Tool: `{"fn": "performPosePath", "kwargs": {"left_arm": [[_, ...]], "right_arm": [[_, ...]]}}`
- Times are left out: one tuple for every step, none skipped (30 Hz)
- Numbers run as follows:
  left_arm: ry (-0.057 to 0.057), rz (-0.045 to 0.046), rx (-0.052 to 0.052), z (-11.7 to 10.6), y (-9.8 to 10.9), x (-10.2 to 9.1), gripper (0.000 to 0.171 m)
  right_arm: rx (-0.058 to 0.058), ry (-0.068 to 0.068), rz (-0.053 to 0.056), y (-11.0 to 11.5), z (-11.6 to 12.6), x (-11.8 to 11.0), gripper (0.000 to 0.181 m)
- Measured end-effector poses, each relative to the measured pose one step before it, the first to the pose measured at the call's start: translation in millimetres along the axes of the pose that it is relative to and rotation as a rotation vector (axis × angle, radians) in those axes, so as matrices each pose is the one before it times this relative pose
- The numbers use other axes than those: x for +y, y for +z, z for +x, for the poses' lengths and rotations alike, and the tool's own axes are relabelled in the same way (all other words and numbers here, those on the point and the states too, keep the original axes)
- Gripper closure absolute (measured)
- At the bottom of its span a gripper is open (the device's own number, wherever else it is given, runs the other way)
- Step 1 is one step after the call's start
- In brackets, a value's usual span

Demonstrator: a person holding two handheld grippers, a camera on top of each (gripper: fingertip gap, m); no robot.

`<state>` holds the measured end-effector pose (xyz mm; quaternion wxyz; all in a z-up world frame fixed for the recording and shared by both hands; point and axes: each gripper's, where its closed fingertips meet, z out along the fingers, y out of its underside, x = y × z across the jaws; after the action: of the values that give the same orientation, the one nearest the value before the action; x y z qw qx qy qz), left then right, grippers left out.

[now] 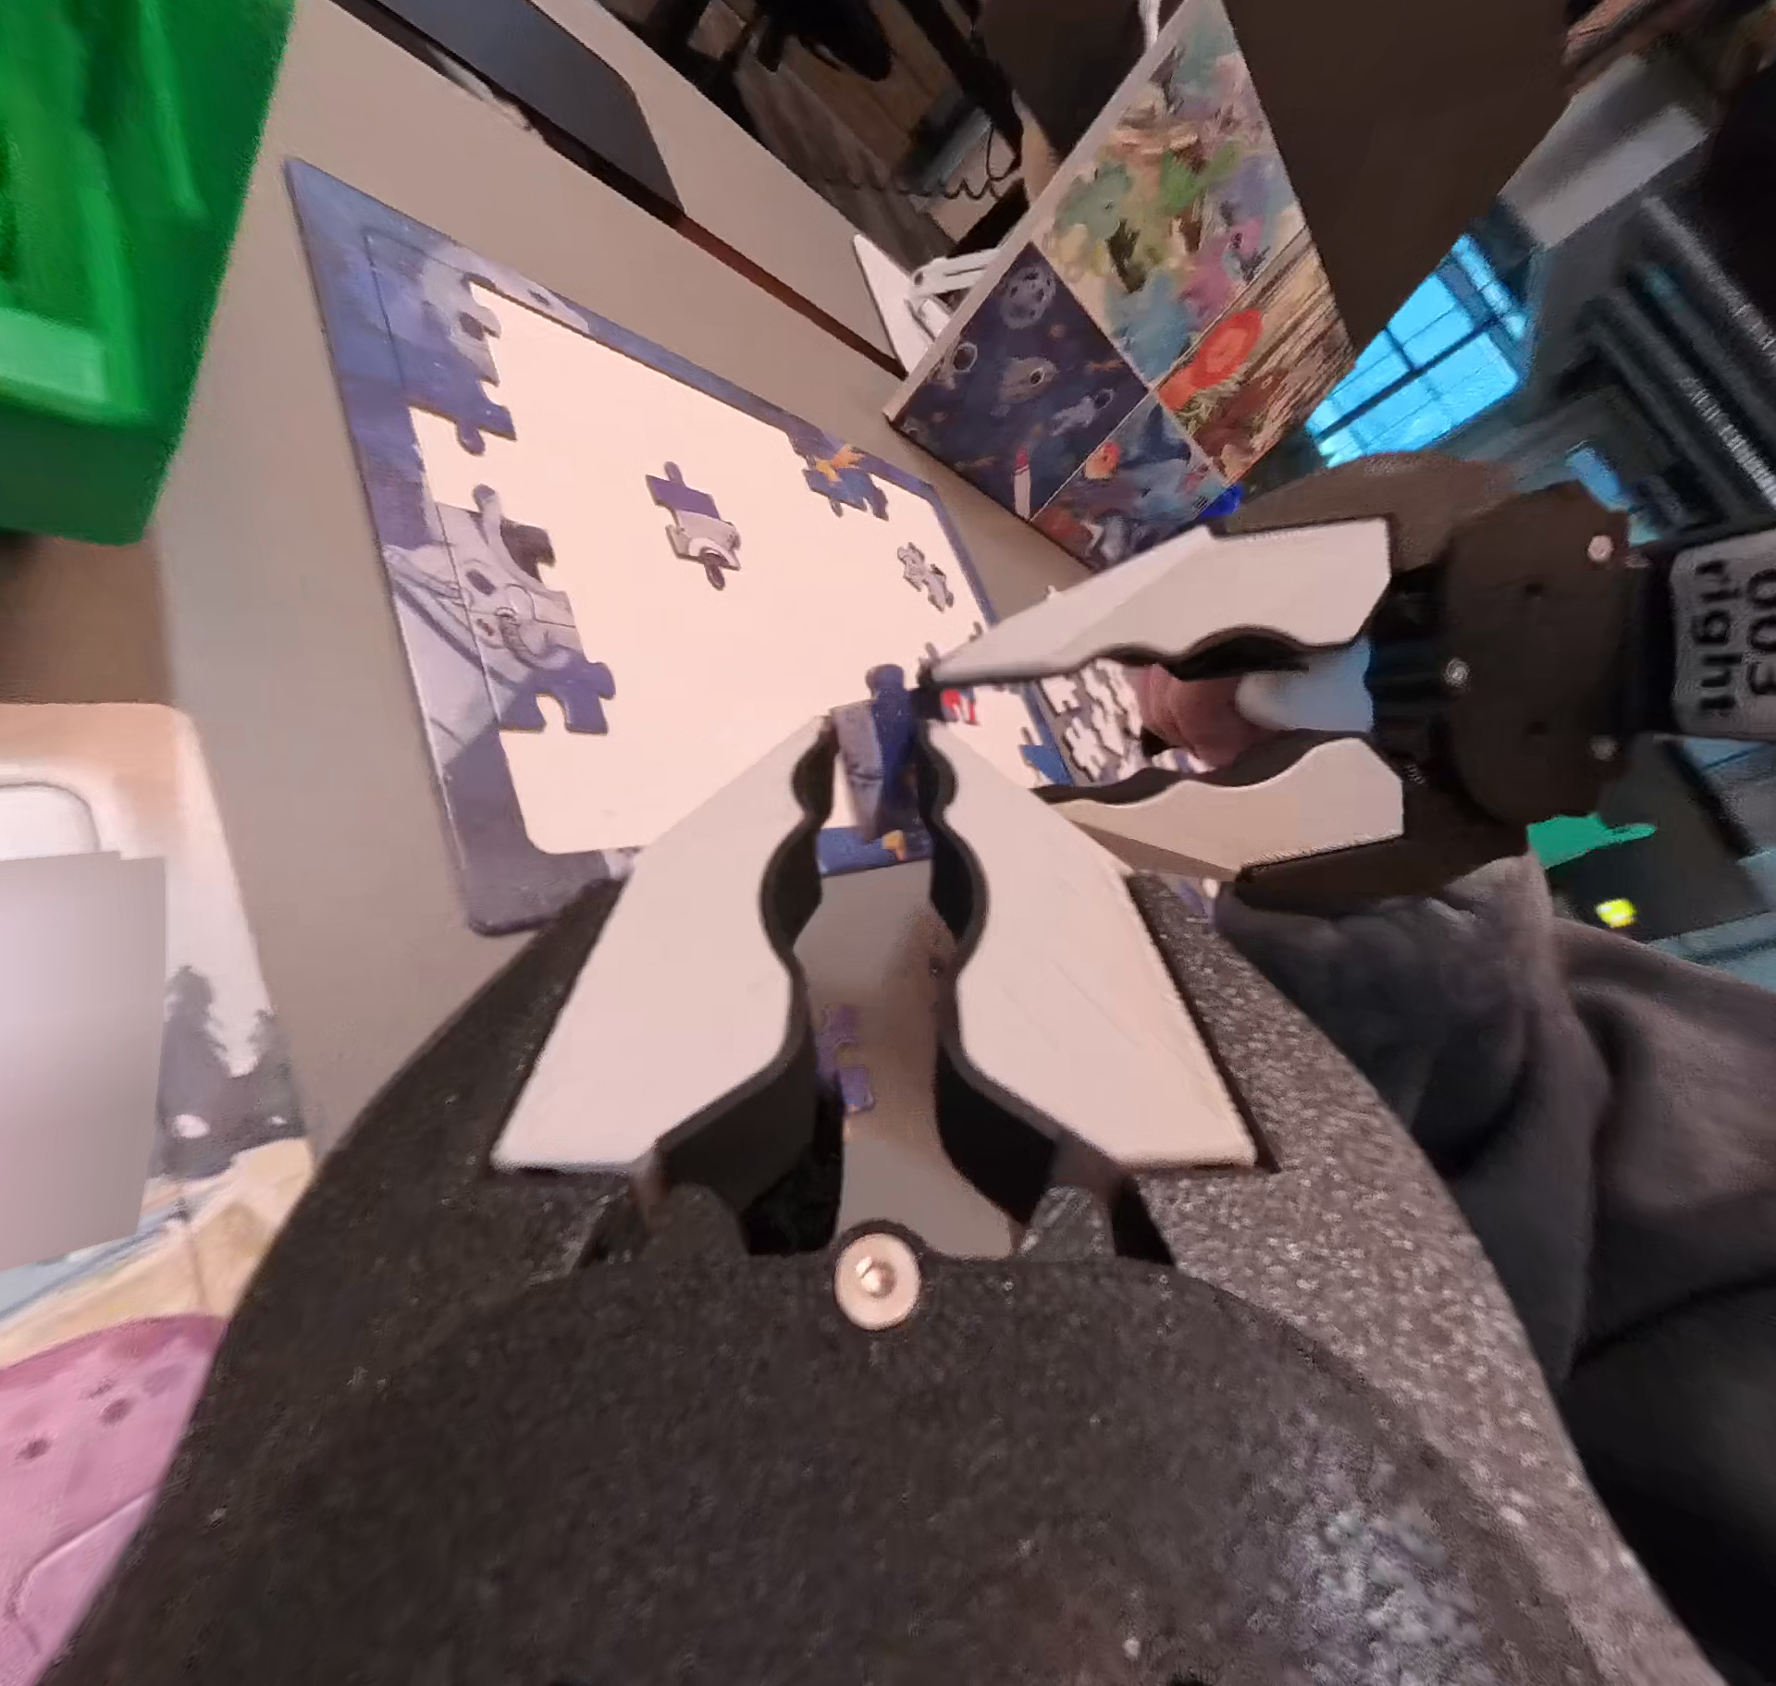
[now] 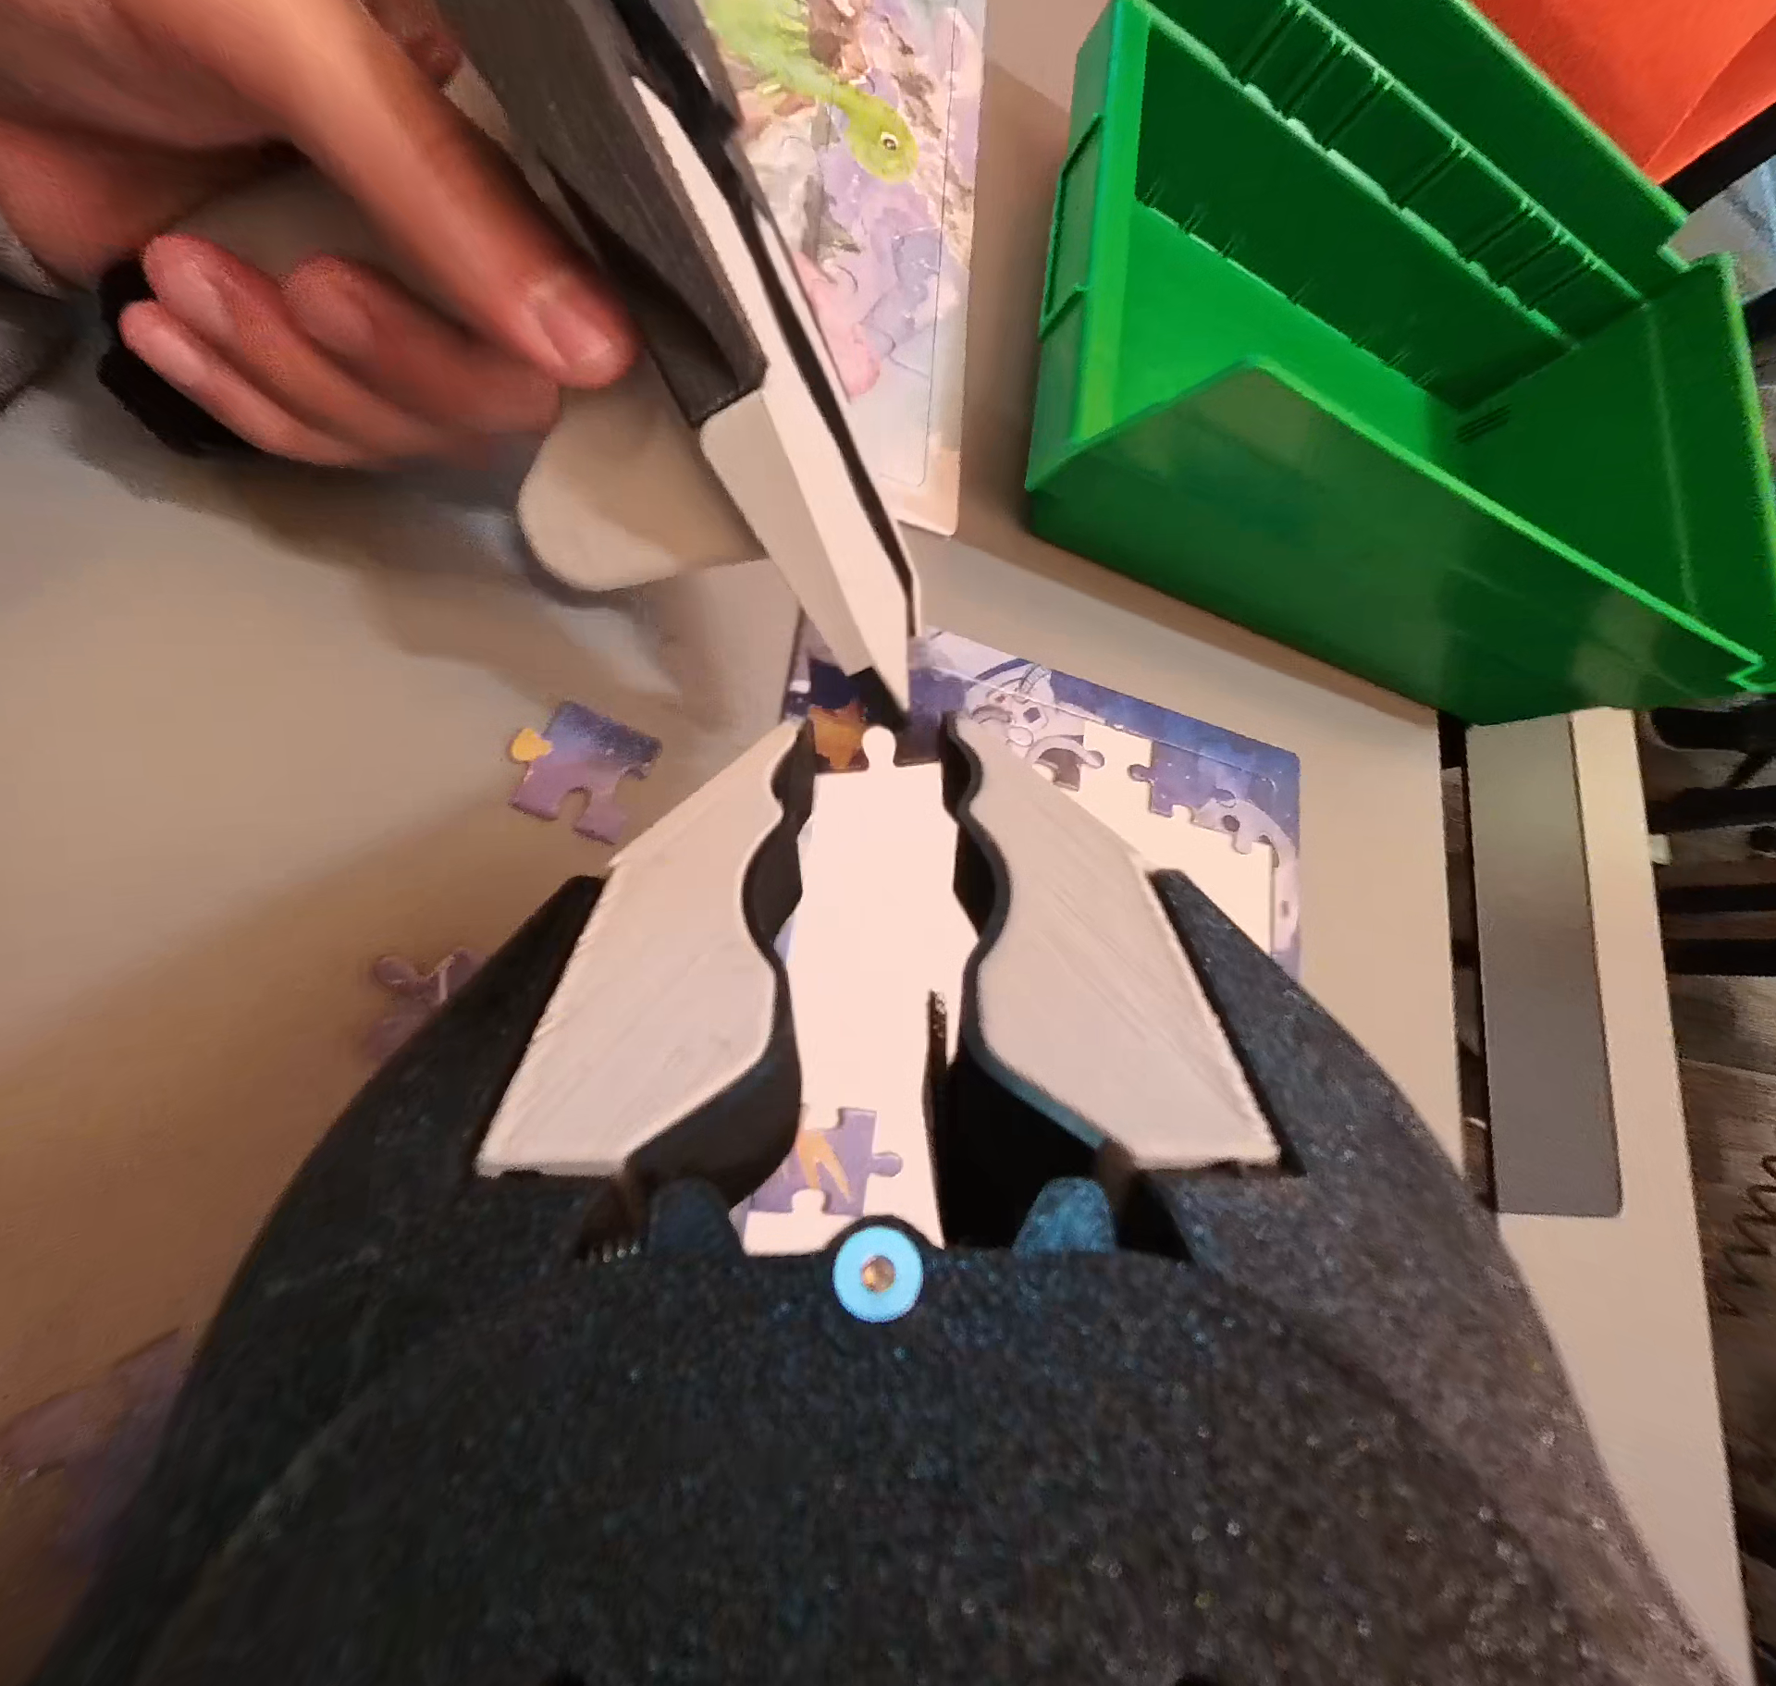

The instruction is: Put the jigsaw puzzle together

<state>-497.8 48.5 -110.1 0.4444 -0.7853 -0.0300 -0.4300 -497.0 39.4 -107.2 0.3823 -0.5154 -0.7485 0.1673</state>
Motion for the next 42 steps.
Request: {"fn": "performPosePath", "kwargs": {"left_arm": [[-0.0223,0.00297,0.0148,0.29,-0.55,0.18,0.171],[-0.0272,0.00029,0.0036,-2.04,-1.66,-0.28,0.171],[-0.0248,0.01031,0.0043,-2.32,-2.48,-1.99,0.171],[-0.0252,0.02989,0.0041,-2.2,-3.6,-5.06,0.171],[-0.0263,0.03679,0.0057,-1.65,-3.98,-6.29,0.171],[-0.02,0.0362,0.0149,0.39,-3.71,-6.36,0.171],[-0.0197,0.0362,0.0243,2.25,-3.11,-6.18,0.171],[-0.0232,0.03323,0.0313,3.39,-2.43,-5.46,0.171],[-0.0239,0.02095,0.038,4.36,-1.37,-3.31,0.171],[-0.0216,0.0103,0.0402,4.87,-0.35,-1.34,0.171],[-0.0204,0.00774,0.0321,3.58,0.19,-0.76,0.171],[-0.0146,0.00514,0.0183,1.86,0.33,-0.31,0.171],[-0.0048,-0.0008,0.0113,1.39,0.44,0.48,0.171],[-0.0006,-0.00114,0.0042,0.68,0.32,0.34,0.171],[0.0032,0.00059,-0.0018,0.12,0.27,0.01,0.171],[0.0043,-0.00119,-0.0022,0.06,0.26,0.4,0.171],[0.002,-0.00392,-0.0004,0.16,0.54,0.93,0.171],[-0.0001,-0.00555,-0.0004,-0.03,0.69,1.22,0.171],[0.0005,-0.00471,-0.0026,-0.31,0.6,1.2,0.171],[0.0031,-0.0007,-0.006,-0.68,0.35,0.42,0.171],[0.0051,-0.00094,-0.0041,-0.29,-0.07,0.25,0.171],[0.0022,-0.00073,0.0004,0.22,0.1,0.09,0.171],[-0.0027,-0.00224,0.0044,0.55,0.4,0.36,0.171],[-0.0039,-0.00014,0.006,0.63,0.3,0.25,0.171],[-0.0057,0.00149,0.0045,0.13,0.07,-0.18,0.171],[-0.0048,-0.00296,0.0,-0.57,-0.1,0.45,0.171],[-0.0029,-0.00289,-0.002,-1.0,0.02,0.63,0.171],[-0.0039,-0.00961,0.0026,-0.25,0.52,1.8,0.171],[-0.0034,-0.01168,0.0063,0.58,1.21,2.26,0.171],[0.0012,-0.00808,-0.0011,0.1,1.03,1.62,0.171],[0.0088,-0.00412,-0.007,-0.44,0.52,0.71,0.171],[0.0082,-0.00261,-0.0058,-0.32,0.14,0.26,0.171],[0.0017,0.00025,-0.0019,-0.06,0.03,-0.06,0.171],[-0.0037,0.00149,0.0014,-0.12,-0.05,-0.22,0.171],[-0.0041,0.00024,0.0,-0.34,-0.08,0.07,0.171],[-0.0011,-0.00225,-0.0034,-0.83,0.11,0.41,0.171],[0.0025,-0.00248,-0.0082,-1.25,0.09,0.49,0.171],[0.007,-0.0032,-0.01,-1.16,0.19,0.55,0.171],[0.0077,-0.00475,-0.0052,-0.3,0.37,0.8,0.171],[0.003,-0.00565,0.0024,0.84,0.71,1.1,0.171],[-0.0013,-0.00752,0.0079,1.38,0.93,1.45,0.171],[-0.003,-0.00937,0.0112,1.68,1.06,1.86,0.171]], "right_arm": [[-0.0197,0.0047,0.0001,-0.9,-2.25,0.91,0.166],[0.0076,-0.0016,-0.0048,-0.5,1.58,2.0,0.171],[0.0241,0.0026,-0.0107,0.4,4.41,3.51,0.171],[0.0037,0.0185,-0.008,1.39,2.0,4.01,0.17],[-0.0156,0.0436,-0.0087,2.15,0.47,5.04,0.164],[-0.0199,0.0704,-0.0017,2.59,1.94,4.08,0.16],[-0.0272,0.0886,0.0144,2.26,2.64,1.67,0.16],[-0.0717,0.0862,0.0229,1.64,-3.57,-0.57,0.16],[-0.0775,0.0716,0.0402,0.07,-5.32,-4.23,0.159],[-0.0607,0.0501,0.0552,-0.8,-4.83,-6.99,0.158],[-0.0588,0.0265,0.0495,-0.53,-6.93,-6.89,0.157],[-0.0393,0.0074,0.0289,1.19,-6.39,-4.93,0.154],[0.0188,-0.0139,-0.0064,2.77,0.52,-0.48,0.153],[0.0618,-0.0309,-0.0275,3.43,5.49,1.92,0.15],[0.0608,-0.0296,-0.0233,3.13,4.83,1.21,0.148],[0.0395,-0.0109,-0.0064,2.26,2.6,-1.11,0.147],[0.0038,0.006,0.0085,1.4,-1.1,-3.04,0.144],[-0.0032,0.0198,0.0155,0.35,-0.59,-3.63,0.14],[-0.0194,0.0243,0.0135,-0.13,-1.71,-2.97,0.136],[-0.031,0.0217,0.0068,-0.24,-3.09,-1.44,0.131],[0.0001,0.0149,0.0029,-0.4,1.53,-0.24,0.131],[0.0278,0.0069,0.0039,-0.81,5.48,0.18,0.131],[0.0144,0.0063,0.0046,-1.06,3.45,-0.15,0.133],[0.0055,0.0083,0.0002,-1.26,2.58,0.35,0.132],[0.005,0.0066,-0.0042,-1.5,2.95,1.0,0.132],[0.0096,-0.0016,-0.0074,-1.97,3.88,1.63,0.133],[0.0215,-0.0055,-0.0065,-3.15,6.03,1.6,0.135],[0.0228,0.0,0.004,-4.1,6.71,0.22,0.139],[0.0073,0.0079,0.014,-4.27,4.72,-1.3,0.141],[-0.0073,0.014,0.008,-3.8,2.46,-0.55,0.141],[-0.0026,0.0105,-0.0031,-2.96,2.67,0.97,0.14],[0.0071,0.0021,-0.0082,-2.24,3.29,1.89,0.141],[-0.0001,-0.0016,-0.0092,-1.71,1.52,1.99,0.141],[-0.0357,0.0018,-0.0044,-1.19,-4.74,0.99,0.141],[-0.049,0.0035,-0.0012,-0.45,-7.4,0.08,0.141],[-0.0289,-0.0047,0.0019,0.1,-5.35,-0.51,0.141],[-0.028,-0.014,0.006,0.77,-6.28,-1.15,0.141],[-0.0287,-0.0136,-0.0009,1.54,-6.77,-0.32,0.142],[0.0045,-0.0075,-0.011,1.79,-0.67,1.01,0.142],[0.0275,-0.0018,-0.0121,1.76,3.79,1.51,0.141],[0.0013,-0.0007,-0.0073,1.66,0.27,1.35,0.141],[-0.0072,0.0014,-0.0034,1.32,-1.01,0.97,0.141]]}}
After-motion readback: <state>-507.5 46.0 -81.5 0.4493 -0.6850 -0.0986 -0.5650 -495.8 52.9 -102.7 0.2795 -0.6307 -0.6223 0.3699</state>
